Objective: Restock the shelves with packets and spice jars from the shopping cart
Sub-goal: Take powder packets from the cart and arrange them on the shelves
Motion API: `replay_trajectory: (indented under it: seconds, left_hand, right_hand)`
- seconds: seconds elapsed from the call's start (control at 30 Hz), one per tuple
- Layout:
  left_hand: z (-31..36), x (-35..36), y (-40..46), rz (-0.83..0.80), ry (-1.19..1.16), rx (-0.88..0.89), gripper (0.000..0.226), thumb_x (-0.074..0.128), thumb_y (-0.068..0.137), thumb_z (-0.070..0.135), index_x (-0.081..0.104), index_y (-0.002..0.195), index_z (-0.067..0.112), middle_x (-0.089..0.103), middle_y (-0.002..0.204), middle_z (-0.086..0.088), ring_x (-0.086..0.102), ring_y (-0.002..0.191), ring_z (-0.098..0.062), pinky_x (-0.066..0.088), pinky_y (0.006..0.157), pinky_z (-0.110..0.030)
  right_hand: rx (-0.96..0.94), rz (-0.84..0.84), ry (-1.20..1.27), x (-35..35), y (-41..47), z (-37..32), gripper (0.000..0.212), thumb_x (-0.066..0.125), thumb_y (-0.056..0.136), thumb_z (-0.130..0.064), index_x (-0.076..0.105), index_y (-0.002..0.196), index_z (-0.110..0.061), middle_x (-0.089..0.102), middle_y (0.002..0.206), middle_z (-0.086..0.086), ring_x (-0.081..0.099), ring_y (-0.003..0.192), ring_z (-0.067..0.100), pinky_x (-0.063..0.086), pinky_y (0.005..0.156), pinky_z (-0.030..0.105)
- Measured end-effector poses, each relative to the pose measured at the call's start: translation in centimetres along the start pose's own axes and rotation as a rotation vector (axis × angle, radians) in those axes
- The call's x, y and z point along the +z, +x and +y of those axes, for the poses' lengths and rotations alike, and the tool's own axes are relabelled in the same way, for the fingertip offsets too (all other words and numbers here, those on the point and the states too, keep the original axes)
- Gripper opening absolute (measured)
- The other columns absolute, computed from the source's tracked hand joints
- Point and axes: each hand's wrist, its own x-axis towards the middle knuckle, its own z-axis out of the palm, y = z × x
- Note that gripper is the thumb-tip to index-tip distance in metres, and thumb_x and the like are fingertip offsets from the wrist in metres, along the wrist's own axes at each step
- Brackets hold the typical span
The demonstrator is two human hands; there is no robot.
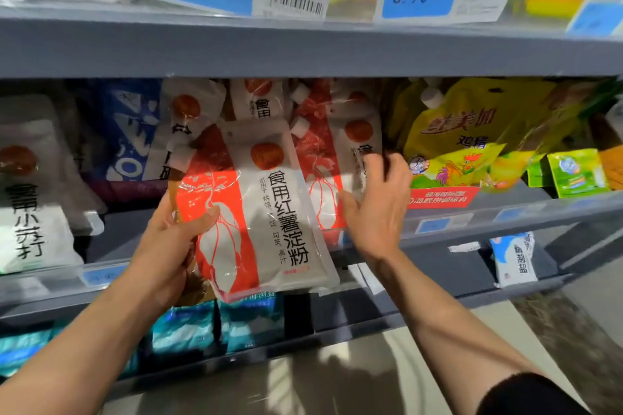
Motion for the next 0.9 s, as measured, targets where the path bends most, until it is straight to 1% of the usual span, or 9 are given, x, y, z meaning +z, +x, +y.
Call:
replay_trajectory:
  seconds: [0.1, 0.17, 0.23, 0.33, 0.5, 0.6, 0.7, 0.8, 0.9]
  left_hand:
    - [0.2, 0.2, -0.4, -0.007, -0.011, -0.002, 0.034, 0.060, 0.084, 0.002, 0.060, 0.107, 0.026, 0.070, 0.094, -0.005, 0.066, 0.054, -0.009, 0.050, 0.041, -0.020]
    - [0.2, 0.2, -0.6, -0.007, -0.014, -0.005, 0.035, 0.060, 0.085, 0.002, 0.059, 0.109, 0.026, 0.069, 0.097, -0.005, 0.066, 0.054, -0.009, 0.047, 0.038, -0.018]
    - [0.1, 0.1, -0.7, -0.007, -0.009, 0.006, 0.037, 0.062, 0.082, 0.004, 0.060, 0.110, 0.027, 0.072, 0.102, -0.005, 0.070, 0.066, -0.012, 0.054, 0.046, -0.023]
    - [-0.1, -0.1, -0.7, 0.015, 0.010, 0.011, 0.036, 0.060, 0.086, 0.001, 0.062, 0.108, 0.029, 0.074, 0.103, -0.001, 0.072, 0.082, -0.015, 0.060, 0.065, -0.031]
    - [-0.2, 0.3, -1.1, 0.065, 0.028, 0.023, 0.036, 0.060, 0.088, -0.001, 0.060, 0.115, 0.023, 0.074, 0.105, -0.003, 0.071, 0.092, -0.022, 0.056, 0.081, -0.042]
    - [-0.2, 0.6, -1.6, 0.081, 0.022, 0.019, 0.039, 0.062, 0.088, 0.000, 0.057, 0.123, 0.017, 0.073, 0.108, -0.006, 0.071, 0.094, -0.025, 0.057, 0.078, -0.043]
    - [-0.1, 1.0, -2.4, 0.084, 0.032, 0.040, 0.042, 0.064, 0.087, 0.001, 0.055, 0.126, 0.013, 0.072, 0.107, -0.008, 0.071, 0.091, -0.024, 0.057, 0.072, -0.040]
    - [0.1, 1.2, -3.3, 0.109, 0.039, 0.018, 0.045, 0.069, 0.083, 0.003, 0.056, 0.125, 0.012, 0.072, 0.108, -0.012, 0.071, 0.094, -0.029, 0.059, 0.073, -0.044]
    - [0.7, 1.7, -4.0, 0.108, 0.048, -0.030, 0.050, 0.076, 0.076, 0.008, 0.057, 0.122, 0.010, 0.072, 0.106, -0.015, 0.071, 0.094, -0.034, 0.058, 0.079, -0.053]
  right_hand:
    - [-0.351, -0.324, -0.143, 0.8, -0.4, 0.2, 0.038, 0.048, 0.085, -0.039, 0.059, 0.120, -0.029, 0.050, 0.119, 0.007, 0.039, 0.114, 0.032, 0.034, 0.102, 0.050]
    - [-0.295, -0.595, -0.255, 0.8, 0.4, 0.5, 0.053, 0.027, 0.090, -0.054, 0.039, 0.139, -0.038, 0.041, 0.135, 0.004, 0.028, 0.129, 0.034, 0.017, 0.114, 0.050]
    - [-0.218, -0.717, -0.330, 0.9, 1.3, 1.1, 0.060, 0.027, 0.089, -0.065, 0.026, 0.144, -0.041, 0.029, 0.145, 0.006, 0.014, 0.137, 0.037, 0.006, 0.117, 0.050]
    - [-0.190, -0.791, -0.323, 1.0, 1.6, 0.8, 0.081, 0.014, 0.073, -0.079, 0.023, 0.144, -0.043, 0.025, 0.146, 0.010, 0.011, 0.137, 0.040, 0.010, 0.114, 0.054]
    - [-0.227, -0.744, -0.185, 0.8, 0.9, 0.2, 0.087, 0.000, 0.072, -0.070, 0.038, 0.142, -0.034, 0.036, 0.137, 0.008, 0.024, 0.130, 0.034, 0.022, 0.111, 0.049]
    - [-0.042, -0.450, 0.207, -0.6, -0.1, -1.5, 0.058, 0.029, 0.090, -0.057, 0.065, 0.116, -0.019, 0.058, 0.114, 0.006, 0.048, 0.112, 0.025, 0.039, 0.098, 0.038]
    - [0.171, -0.570, 0.657, -3.1, -1.7, -4.6, 0.032, 0.064, 0.081, -0.051, 0.068, 0.093, -0.022, 0.070, 0.088, -0.007, 0.065, 0.085, 0.009, 0.052, 0.077, 0.032]
    - [0.219, -0.691, 0.630, -4.2, -2.4, -5.9, 0.052, 0.087, 0.057, -0.042, 0.060, 0.096, -0.021, 0.069, 0.089, -0.008, 0.066, 0.081, 0.008, 0.051, 0.069, 0.028]
    - [0.338, -0.701, 0.533, -4.9, -2.2, -6.3, 0.069, 0.092, 0.054, -0.024, 0.047, 0.104, -0.009, 0.061, 0.098, 0.002, 0.059, 0.089, 0.018, 0.047, 0.069, 0.030]
